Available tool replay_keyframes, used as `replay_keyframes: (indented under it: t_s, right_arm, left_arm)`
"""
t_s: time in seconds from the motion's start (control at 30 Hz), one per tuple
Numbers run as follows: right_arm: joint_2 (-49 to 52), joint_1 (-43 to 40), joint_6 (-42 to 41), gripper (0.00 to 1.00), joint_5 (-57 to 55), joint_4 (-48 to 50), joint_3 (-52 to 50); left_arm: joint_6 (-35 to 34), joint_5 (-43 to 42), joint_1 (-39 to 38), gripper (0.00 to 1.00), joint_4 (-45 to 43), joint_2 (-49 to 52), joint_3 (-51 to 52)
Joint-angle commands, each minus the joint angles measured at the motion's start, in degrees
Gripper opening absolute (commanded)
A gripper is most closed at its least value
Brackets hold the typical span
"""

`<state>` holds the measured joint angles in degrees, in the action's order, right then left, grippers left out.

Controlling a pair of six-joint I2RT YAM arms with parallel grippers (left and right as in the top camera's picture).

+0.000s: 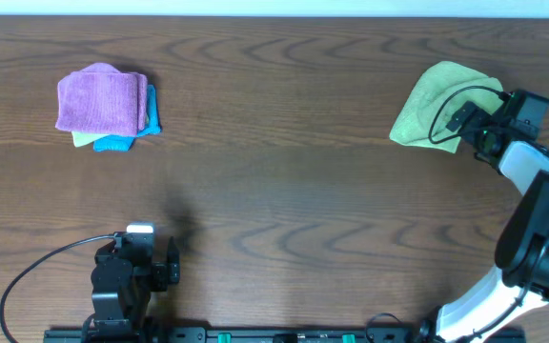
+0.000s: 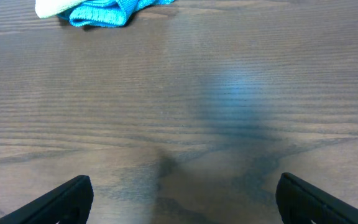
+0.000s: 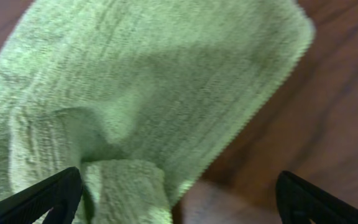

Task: Fold the cloth
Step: 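Reach the right gripper to the green cloth and grasp its edge, then drag the green cloth left toward table center with the right gripper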

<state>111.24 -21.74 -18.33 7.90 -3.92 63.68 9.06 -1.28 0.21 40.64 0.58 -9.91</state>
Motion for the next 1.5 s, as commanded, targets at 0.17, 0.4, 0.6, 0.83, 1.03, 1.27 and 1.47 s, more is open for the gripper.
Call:
replay_keyframes:
  t_s: [0.17, 0.4, 0.6, 0.83, 1.03, 1.27, 1.47]
  right_arm:
    - [3.08, -0.24, -4.17, 0.94, 5.70, 0.57, 0.74]
    - [3.48, 0.31, -4.37, 0.60, 6.54, 0.68, 0.74]
    - [3.48, 0.50, -4.37, 0.01, 8.55, 0.74, 0.76]
    - [-0.17, 0.50, -4.37, 0.01, 12.07, -1.68, 0.83]
    - [-9.14, 1.64, -4.28, 0.01, 12.02, -9.27, 0.83]
    - [-18.23, 7.56, -3.69, 0.01, 11.61, -18.38, 0.83]
    - [-20.70, 15.89, -3.74, 0.01, 11.61, -19.87, 0.83]
  left_arm:
    - [0.79, 0.24, -0.15, 0.95, 1.05, -0.37, 0.70]
    - [0.79, 0.24, -0.15, 0.95, 1.05, -0.37, 0.70]
    - [0.79, 0.24, -0.15, 0.96, 1.05, -0.37, 0.70]
    - [0.79, 0.24, -0.15, 0.95, 1.05, -0.37, 0.70]
    - [0.79, 0.24, -0.15, 0.95, 1.05, -0.37, 0.70]
    - [0.79, 0.24, -0.15, 0.95, 1.05, -0.37, 0.70]
    - [0.79, 0.24, -0.15, 0.95, 1.05, -0.37, 0.70]
